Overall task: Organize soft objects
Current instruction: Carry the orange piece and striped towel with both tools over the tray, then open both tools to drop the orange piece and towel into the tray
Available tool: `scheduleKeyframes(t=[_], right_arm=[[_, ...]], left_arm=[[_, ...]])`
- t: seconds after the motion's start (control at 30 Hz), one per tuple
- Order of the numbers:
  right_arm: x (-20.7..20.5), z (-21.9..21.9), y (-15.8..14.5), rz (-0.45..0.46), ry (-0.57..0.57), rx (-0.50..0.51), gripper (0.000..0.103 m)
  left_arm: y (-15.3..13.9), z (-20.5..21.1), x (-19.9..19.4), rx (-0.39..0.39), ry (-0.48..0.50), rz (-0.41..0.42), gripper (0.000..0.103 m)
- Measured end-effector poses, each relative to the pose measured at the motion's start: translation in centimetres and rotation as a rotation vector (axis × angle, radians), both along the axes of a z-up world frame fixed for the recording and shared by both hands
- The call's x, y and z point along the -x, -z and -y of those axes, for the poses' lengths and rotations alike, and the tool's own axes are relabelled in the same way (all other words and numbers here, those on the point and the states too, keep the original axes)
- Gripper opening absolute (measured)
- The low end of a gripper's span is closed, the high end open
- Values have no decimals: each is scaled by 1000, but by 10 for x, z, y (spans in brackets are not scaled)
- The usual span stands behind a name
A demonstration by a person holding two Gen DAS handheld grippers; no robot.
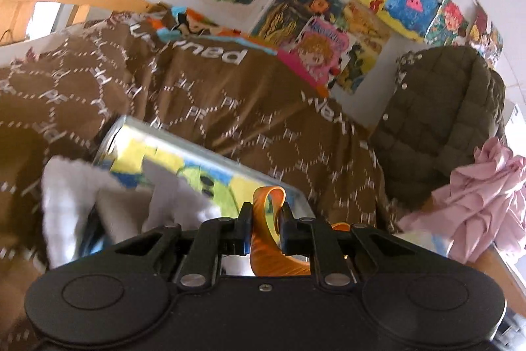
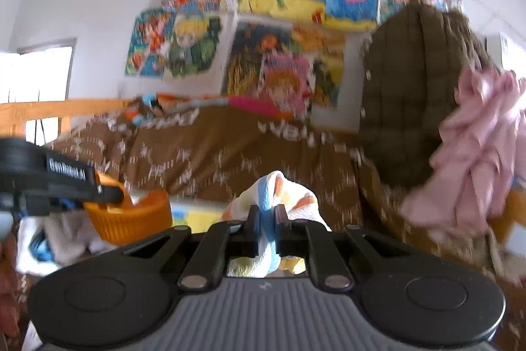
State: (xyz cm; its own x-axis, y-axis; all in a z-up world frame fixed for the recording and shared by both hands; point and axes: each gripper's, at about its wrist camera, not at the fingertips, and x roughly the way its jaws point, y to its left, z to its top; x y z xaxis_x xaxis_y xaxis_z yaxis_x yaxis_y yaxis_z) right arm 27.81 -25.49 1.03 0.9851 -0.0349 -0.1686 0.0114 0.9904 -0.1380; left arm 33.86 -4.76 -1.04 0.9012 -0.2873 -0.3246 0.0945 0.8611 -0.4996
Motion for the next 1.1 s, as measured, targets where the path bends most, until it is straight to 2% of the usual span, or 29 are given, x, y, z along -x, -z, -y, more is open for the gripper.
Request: scheduleKeyframes(t=[0.1, 0.27, 0.37, 0.6, 0.9, 1.1], right_arm=[[-25, -1, -3, 33, -32, -7, 9], [-72, -16, 3, 16, -109, -6, 9], [-85, -29, 7, 18, -152, 15, 9], [-100, -49, 15, 19, -204, 35, 7], [-114, -44, 27, -66, -194, -14, 7], [-117, -37, 30, -109, -170, -44, 10]], left_arm=[[5, -1, -14, -25, 2, 45, 17], [22, -6, -26, -81, 17, 101, 18], [27, -8, -30, -134, 1, 133, 18], [32, -21, -40, -97, -13, 109, 20], [40, -24, -48, -86, -23, 46, 21], [41, -22, -51, -104, -15, 16, 30]])
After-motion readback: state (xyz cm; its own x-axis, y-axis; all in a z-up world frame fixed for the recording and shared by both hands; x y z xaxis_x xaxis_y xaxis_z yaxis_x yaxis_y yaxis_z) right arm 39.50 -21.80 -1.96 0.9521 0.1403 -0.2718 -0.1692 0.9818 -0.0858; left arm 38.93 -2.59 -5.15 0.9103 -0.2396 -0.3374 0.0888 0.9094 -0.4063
